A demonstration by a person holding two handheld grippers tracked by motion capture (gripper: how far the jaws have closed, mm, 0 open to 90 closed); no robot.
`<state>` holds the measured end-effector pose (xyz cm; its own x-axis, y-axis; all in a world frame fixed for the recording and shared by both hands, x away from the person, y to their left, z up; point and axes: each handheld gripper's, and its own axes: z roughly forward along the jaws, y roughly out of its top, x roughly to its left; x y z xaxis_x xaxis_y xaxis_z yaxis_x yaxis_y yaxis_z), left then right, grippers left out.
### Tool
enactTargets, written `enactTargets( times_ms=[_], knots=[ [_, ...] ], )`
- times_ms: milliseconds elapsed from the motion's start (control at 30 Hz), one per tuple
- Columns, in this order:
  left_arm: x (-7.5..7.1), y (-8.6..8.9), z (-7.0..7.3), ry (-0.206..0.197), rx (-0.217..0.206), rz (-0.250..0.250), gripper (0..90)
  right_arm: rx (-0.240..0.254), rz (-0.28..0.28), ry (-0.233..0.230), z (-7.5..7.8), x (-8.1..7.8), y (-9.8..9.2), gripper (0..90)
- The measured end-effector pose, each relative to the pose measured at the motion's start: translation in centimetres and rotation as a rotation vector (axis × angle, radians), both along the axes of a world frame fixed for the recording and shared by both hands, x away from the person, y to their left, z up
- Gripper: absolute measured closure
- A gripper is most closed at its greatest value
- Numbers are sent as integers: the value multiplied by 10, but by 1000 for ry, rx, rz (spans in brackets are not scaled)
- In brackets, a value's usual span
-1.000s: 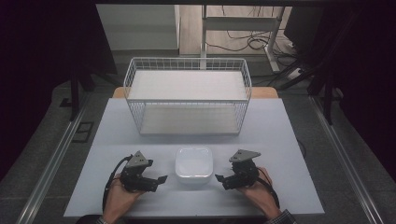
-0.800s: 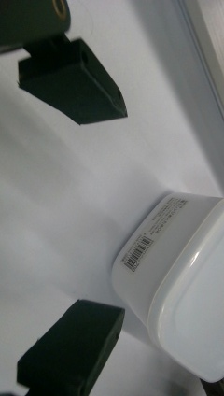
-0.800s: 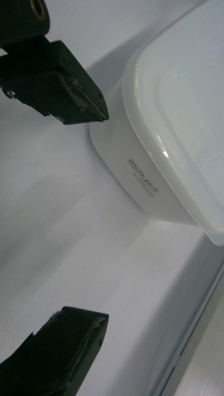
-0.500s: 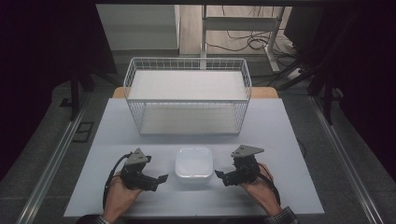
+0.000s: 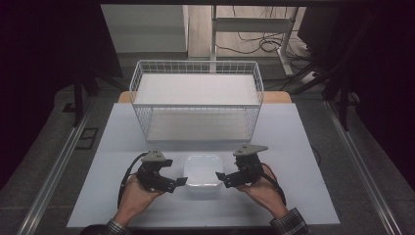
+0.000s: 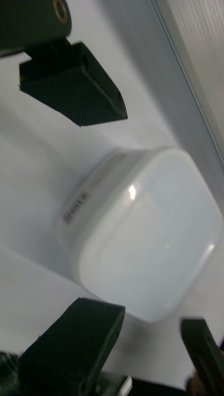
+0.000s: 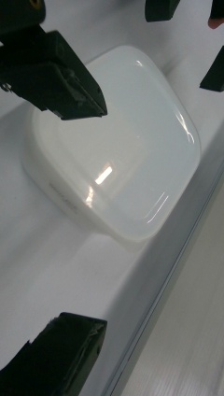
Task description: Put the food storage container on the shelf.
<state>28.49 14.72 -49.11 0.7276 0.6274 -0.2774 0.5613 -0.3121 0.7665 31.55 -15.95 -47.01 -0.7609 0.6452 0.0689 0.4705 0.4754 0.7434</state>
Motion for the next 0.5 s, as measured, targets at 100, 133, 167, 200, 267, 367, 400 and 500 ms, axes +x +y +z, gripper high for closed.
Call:
enactTargets(
  times_ms=[100,133,167,200,267,367,400,500],
  knots=[
    [9,-7,4,-2,16,-10,131,-1,6,30,0,5,8,62],
    [12,-10,5,-3,21,-15,144,0,9,38,-1,8,11,76],
    [15,-12,4,-2,30,-20,151,3,6,43,-1,10,13,86],
    [18,-14,4,-1,35,-22,154,4,3,52,-2,11,15,94],
    [23,-17,0,10,44,-25,155,9,6,59,-4,14,16,101],
    [28,-19,-11,44,47,-31,153,20,13,85,-8,17,17,113],
    [30,-19,-12,53,26,-32,148,20,12,99,-10,19,17,123],
    [32,-18,-16,100,-25,-46,182,45,18,163,-15,22,15,173]
  ],
)
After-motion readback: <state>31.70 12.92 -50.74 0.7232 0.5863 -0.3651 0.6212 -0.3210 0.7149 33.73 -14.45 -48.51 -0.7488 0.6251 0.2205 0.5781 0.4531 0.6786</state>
